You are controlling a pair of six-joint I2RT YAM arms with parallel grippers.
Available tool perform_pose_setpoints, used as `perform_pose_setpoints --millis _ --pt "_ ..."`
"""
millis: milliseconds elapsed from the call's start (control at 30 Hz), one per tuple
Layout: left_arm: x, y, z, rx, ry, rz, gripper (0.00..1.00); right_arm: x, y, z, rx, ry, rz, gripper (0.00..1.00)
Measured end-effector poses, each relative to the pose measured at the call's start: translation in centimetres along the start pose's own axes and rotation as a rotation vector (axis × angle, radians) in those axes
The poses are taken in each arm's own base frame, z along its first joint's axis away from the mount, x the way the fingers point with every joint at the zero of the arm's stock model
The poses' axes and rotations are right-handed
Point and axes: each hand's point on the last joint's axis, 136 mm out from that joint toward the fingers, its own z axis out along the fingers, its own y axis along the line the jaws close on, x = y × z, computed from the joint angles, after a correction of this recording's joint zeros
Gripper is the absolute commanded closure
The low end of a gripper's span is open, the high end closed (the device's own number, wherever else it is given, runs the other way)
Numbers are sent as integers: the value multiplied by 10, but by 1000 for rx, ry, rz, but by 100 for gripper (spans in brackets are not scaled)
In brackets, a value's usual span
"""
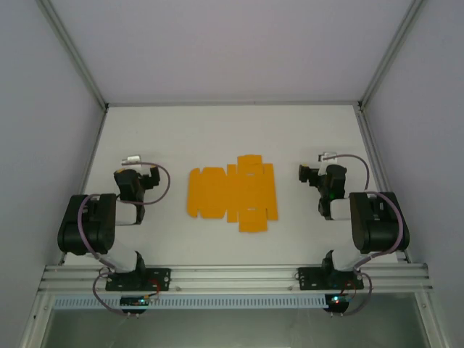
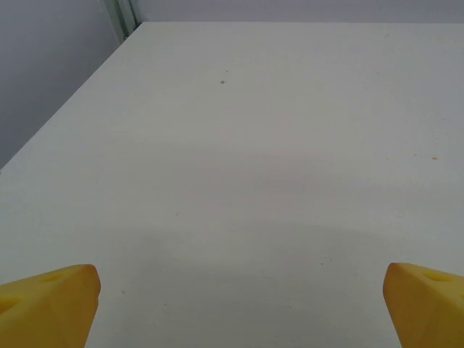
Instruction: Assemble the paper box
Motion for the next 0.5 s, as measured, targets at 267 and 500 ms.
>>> perform_pose_setpoints --millis 267,500 --pt "0 0 0 0 0 0 1 0 0 0 -3 0 1 1" --pt "1 -4 0 25 4 1 1 0 2 0 -10 0 1 1"
